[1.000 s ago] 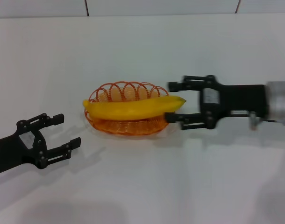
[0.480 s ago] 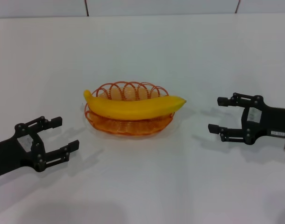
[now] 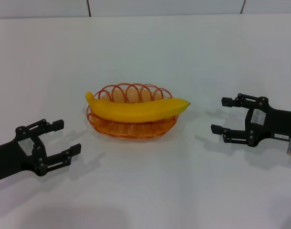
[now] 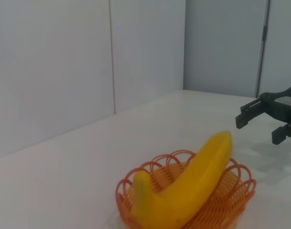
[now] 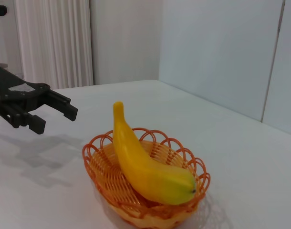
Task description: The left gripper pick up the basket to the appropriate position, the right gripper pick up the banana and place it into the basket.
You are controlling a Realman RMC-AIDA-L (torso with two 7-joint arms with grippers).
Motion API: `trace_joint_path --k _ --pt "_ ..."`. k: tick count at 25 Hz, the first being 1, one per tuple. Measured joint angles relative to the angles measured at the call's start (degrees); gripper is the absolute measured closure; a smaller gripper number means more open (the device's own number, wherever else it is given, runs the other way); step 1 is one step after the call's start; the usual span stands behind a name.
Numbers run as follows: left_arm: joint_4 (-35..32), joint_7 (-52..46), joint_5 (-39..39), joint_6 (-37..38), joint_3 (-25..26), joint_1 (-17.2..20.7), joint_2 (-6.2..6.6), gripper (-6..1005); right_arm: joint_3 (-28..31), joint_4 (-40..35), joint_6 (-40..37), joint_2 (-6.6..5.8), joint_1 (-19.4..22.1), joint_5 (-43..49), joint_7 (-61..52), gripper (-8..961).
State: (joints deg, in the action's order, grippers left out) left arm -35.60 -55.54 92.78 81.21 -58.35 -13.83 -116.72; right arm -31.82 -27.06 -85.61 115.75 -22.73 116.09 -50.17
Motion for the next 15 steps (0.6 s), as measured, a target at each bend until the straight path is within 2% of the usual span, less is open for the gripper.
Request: trace_joint_path --k 15 --pt "0.0 0.0 0.24 -0.18 -0.03 -0.34 -0.09 216 0.0 -0.02 0.0 -0.09 -0.07 -0.08 -0.49 150"
